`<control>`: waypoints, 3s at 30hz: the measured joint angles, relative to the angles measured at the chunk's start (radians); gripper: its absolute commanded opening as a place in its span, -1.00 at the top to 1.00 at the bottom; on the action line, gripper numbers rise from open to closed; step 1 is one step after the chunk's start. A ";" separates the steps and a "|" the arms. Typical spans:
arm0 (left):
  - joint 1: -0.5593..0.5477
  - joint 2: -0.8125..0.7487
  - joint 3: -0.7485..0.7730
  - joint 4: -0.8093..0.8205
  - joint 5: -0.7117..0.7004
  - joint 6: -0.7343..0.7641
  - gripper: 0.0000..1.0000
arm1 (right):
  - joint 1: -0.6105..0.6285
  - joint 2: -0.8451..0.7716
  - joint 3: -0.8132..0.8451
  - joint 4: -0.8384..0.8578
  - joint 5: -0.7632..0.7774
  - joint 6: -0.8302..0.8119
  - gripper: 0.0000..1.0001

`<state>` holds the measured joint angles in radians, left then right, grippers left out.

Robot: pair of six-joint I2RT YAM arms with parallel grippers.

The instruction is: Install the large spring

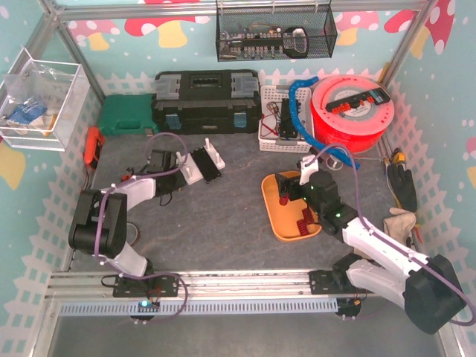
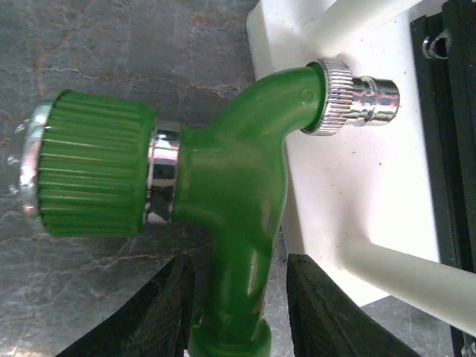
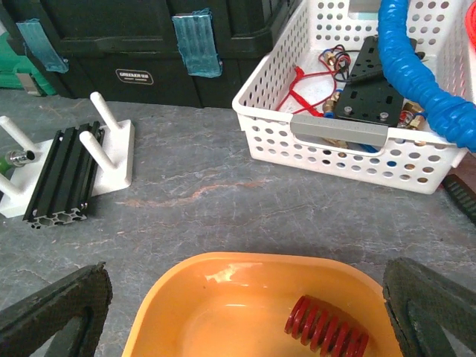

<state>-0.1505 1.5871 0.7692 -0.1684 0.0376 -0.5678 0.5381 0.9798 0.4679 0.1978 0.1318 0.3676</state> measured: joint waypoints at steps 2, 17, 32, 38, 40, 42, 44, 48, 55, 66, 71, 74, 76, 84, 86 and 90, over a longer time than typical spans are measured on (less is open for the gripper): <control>-0.003 0.013 0.008 0.000 0.000 0.000 0.25 | 0.000 -0.005 -0.008 0.006 0.008 0.000 -0.97; -0.007 0.080 0.049 0.002 -0.005 0.020 0.45 | 0.000 -0.023 -0.029 0.035 0.059 0.003 -0.97; -0.008 0.001 0.051 0.000 0.031 0.034 0.77 | 0.000 -0.048 -0.036 0.036 0.098 0.007 -0.97; -0.008 -0.078 0.053 0.008 0.041 0.027 0.82 | 0.000 -0.066 -0.043 0.038 0.112 0.011 -0.97; -0.008 -0.104 0.056 0.019 0.027 0.022 0.84 | 0.000 -0.063 -0.043 0.039 0.114 0.012 -0.97; -0.008 -0.119 0.066 0.031 0.005 0.014 0.85 | 0.002 -0.056 -0.043 0.040 0.114 0.014 -0.97; -0.008 -0.123 0.076 0.053 -0.019 0.006 0.86 | 0.007 -0.049 -0.043 0.044 0.111 0.014 -0.97; -0.004 -0.123 0.084 0.081 -0.080 -0.005 0.89 | 0.025 -0.040 -0.043 0.059 0.103 0.013 -0.97; 0.053 -0.029 0.130 0.114 -0.197 -0.012 0.88 | 0.085 -0.006 -0.043 0.103 0.089 -0.005 -0.97; 0.104 0.233 0.232 0.121 -0.205 -0.035 0.74 | 0.214 0.077 -0.043 0.216 0.164 -0.062 -0.97; 0.161 0.296 0.280 0.106 -0.155 -0.034 0.54 | 0.230 0.098 -0.043 0.220 0.168 -0.097 -0.97; 0.173 0.321 0.316 0.086 -0.145 -0.035 0.34 | 0.230 0.098 -0.043 0.221 0.157 -0.122 -0.97; 0.172 0.333 0.338 0.076 -0.138 -0.032 0.19 | 0.230 0.098 -0.043 0.222 0.154 -0.134 -0.97; 0.174 0.343 0.359 0.055 -0.132 -0.032 -0.19 | 0.230 0.121 -0.040 0.209 0.183 -0.150 -0.97; 0.174 0.339 0.354 0.051 -0.132 -0.031 -0.23 | 0.230 0.127 -0.034 0.200 0.195 -0.150 -0.97; 0.166 0.299 0.308 0.037 -0.132 -0.030 -0.28 | 0.230 0.128 -0.032 0.188 0.212 -0.146 -0.97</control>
<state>0.0154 1.8866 1.0775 -0.1314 -0.0944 -0.5980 0.7677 1.1076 0.4355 0.3859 0.3439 0.2211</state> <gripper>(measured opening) 0.626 0.987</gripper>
